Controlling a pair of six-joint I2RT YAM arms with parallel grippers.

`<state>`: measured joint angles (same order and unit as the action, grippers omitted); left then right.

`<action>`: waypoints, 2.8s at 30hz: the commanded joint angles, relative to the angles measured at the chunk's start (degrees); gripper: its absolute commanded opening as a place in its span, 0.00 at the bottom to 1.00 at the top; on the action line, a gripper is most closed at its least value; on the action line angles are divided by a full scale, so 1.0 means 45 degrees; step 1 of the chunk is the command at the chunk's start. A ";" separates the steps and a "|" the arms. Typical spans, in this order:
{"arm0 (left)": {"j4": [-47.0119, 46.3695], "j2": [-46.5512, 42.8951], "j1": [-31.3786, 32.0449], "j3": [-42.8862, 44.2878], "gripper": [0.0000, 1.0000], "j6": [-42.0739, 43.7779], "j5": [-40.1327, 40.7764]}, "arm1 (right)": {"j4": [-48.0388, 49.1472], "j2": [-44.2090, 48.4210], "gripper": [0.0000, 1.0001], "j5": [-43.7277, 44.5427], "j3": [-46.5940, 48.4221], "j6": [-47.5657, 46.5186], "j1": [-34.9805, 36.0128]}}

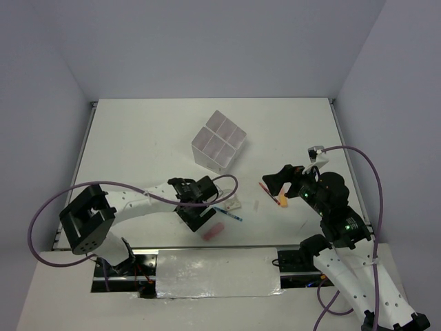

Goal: Sort the stationery into containers
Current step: Pick up the pen cap from the center of the board.

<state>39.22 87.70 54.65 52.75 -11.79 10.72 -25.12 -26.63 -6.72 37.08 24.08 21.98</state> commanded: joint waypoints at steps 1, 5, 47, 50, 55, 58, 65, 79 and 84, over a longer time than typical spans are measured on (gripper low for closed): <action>-0.0532 -0.0544 -0.0309 -0.0004 0.90 0.0374 0.0157 | 0.0271 0.0000 1.00 0.0009 0.0334 -0.0233 0.0077; -0.0533 -0.0096 -0.0737 0.0093 0.77 0.0452 -0.0116 | 0.0271 -0.0019 1.00 0.0068 0.0373 -0.0233 0.0096; -0.2301 -0.7533 -0.0954 0.1616 0.00 -0.1167 -0.2654 | 0.1537 0.0234 1.00 -0.2748 0.0374 -0.0270 0.0097; -0.4097 -0.8219 -0.0934 0.1870 0.00 -0.2006 -0.2909 | 0.3079 0.0040 0.99 -0.4788 -0.0113 0.0427 0.0155; -0.7830 -0.9096 -0.0934 0.0996 0.00 -0.5382 -0.2306 | 0.4157 -0.0680 0.90 -0.3277 0.0059 0.0765 0.2259; -0.9065 -0.9468 -0.0934 0.0038 0.00 -0.7960 -0.0883 | 0.3457 -0.1849 0.84 -0.0623 0.1425 -0.0639 0.5198; -0.6691 -0.9646 -0.0934 0.0326 0.00 -1.2277 0.1541 | 0.3921 -0.4138 0.74 0.3350 0.2930 -0.3514 0.8846; -0.5357 -0.8845 -0.0915 0.0933 0.00 -1.3083 0.1387 | 0.3609 -0.6952 0.60 0.2845 0.5333 -0.2069 0.8866; -0.5181 -0.8922 -0.0915 0.1090 0.00 -1.3005 0.1621 | 0.3922 -0.7382 0.60 0.2509 0.5432 -0.1932 0.9042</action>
<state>16.97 48.03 50.17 55.31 -69.67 16.80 -10.20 -58.96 5.76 59.09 14.72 61.78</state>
